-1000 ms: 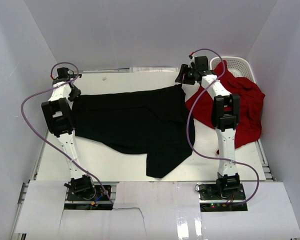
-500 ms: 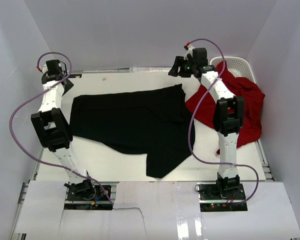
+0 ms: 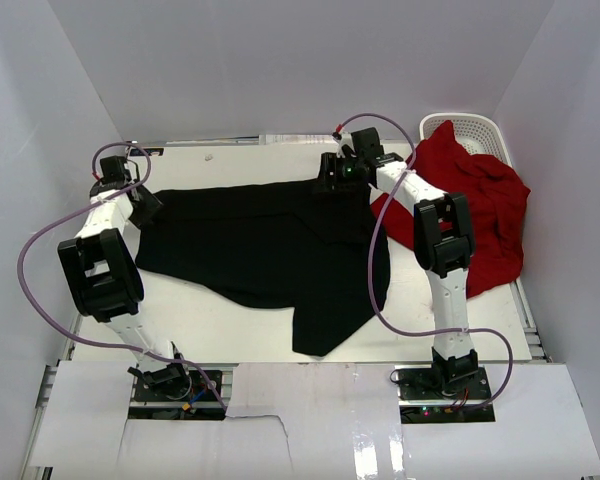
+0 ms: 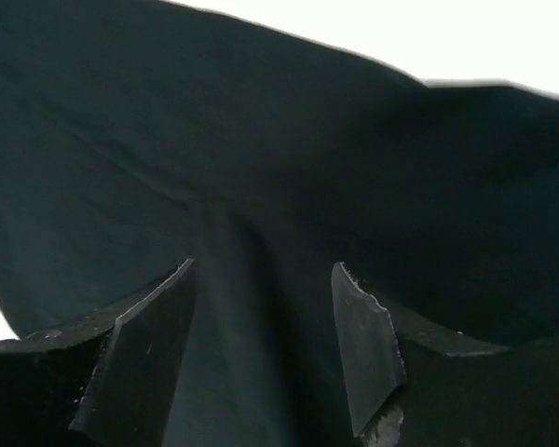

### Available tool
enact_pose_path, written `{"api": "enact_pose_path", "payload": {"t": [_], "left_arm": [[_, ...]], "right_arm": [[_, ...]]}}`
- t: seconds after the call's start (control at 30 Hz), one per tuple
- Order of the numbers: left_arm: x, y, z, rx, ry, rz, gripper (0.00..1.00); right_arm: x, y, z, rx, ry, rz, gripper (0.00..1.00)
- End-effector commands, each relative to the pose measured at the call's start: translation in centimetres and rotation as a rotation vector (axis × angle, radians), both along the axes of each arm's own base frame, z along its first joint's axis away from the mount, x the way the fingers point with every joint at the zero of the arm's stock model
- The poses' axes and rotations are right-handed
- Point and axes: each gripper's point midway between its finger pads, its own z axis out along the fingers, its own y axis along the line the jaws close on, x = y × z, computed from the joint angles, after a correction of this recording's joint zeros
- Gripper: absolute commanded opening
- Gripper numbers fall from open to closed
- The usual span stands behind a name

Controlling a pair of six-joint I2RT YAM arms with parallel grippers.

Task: Fold and stack the t-shirts
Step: Fold the flattened tshirt in 1/3 of the way

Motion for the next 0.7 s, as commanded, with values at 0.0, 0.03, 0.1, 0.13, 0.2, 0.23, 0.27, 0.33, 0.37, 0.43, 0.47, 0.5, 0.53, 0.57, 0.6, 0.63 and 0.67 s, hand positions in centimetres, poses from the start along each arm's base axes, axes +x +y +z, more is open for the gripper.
{"api": "enact_pose_path", "payload": {"t": [0.0,0.03,0.1,0.13,0.2,0.23,0.27,0.33,0.37,0.43,0.47,0.5,0.53,0.57,0.6,0.63,0.67], "left_arm": [[1.0,-0.2,1.5,-0.009,-0.07,-0.033,0.5],[1.0,-0.2,1.1,-0.014,-0.064,-0.03,0.5],[1.2,-0.3,0.6,-0.028,-0.058,-0.029,0.49],[1.3,-0.3,0.5,-0.033,-0.061,-0.027,0.49],[1.4,-0.5,0.5,-0.044,-0.065,-0.027,0.49],[1.5,-0.6,0.8,-0.043,-0.072,-0.031,0.48],[1.5,-0.6,1.0,-0.043,-0.076,-0.032,0.48],[1.5,-0.8,2.4,-0.032,-0.107,-0.041,0.48],[1.6,-1.0,3.1,-0.022,-0.123,-0.052,0.48],[1.7,-1.4,4.5,-0.003,-0.15,-0.078,0.49],[1.7,-2.2,5.7,0.005,-0.176,-0.101,0.49],[1.8,-2.7,6.5,0.015,-0.191,-0.116,0.49],[1.7,-3.6,7.0,0.034,-0.191,-0.136,0.49],[1.6,-4.0,8.0,0.049,-0.209,-0.145,0.49],[1.5,-4.5,8.4,0.057,-0.216,-0.156,0.49],[1.4,-5.5,8.7,0.063,-0.221,-0.176,0.5],[1.3,-5.8,9.2,0.076,-0.231,-0.179,0.5]], "right_arm": [[0.5,-1.9,0.9,-0.057,-0.051,-0.036,0.66],[0.5,-2.2,0.6,-0.068,-0.049,-0.041,0.66],[0.8,-2.8,-0.2,-0.088,-0.037,-0.054,0.66],[1.0,-3.1,-0.4,-0.095,-0.03,-0.062,0.66],[1.1,-3.9,-0.9,-0.109,-0.015,-0.078,0.65],[1.0,-4.3,-1.2,-0.12,-0.008,-0.087,0.65],[1.2,-5.0,-0.4,-0.132,-0.033,-0.103,0.65],[0.9,-6.1,-0.2,-0.157,-0.038,-0.129,0.65],[1.1,-7.1,0.1,-0.183,-0.053,-0.161,0.65],[0.8,-8.4,1.9,-0.213,-0.079,-0.2,0.66],[0.8,-9.7,1.9,-0.26,-0.079,-0.246,0.67],[0.7,-10.6,3.0,-0.288,-0.094,-0.279,0.68],[0.2,-12.4,2.9,-0.364,-0.076,-0.339,0.7],[0.0,-13.3,3.4,-0.399,-0.083,-0.371,0.78],[-0.2,-14.1,3.4,-0.433,-0.077,-0.396,0.89],[-0.9,-15.0,3.1,-0.471,-0.051,-0.419,0.89],[-0.9,-16.0,3.0,-0.519,-0.054,-0.455,0.89]]}}
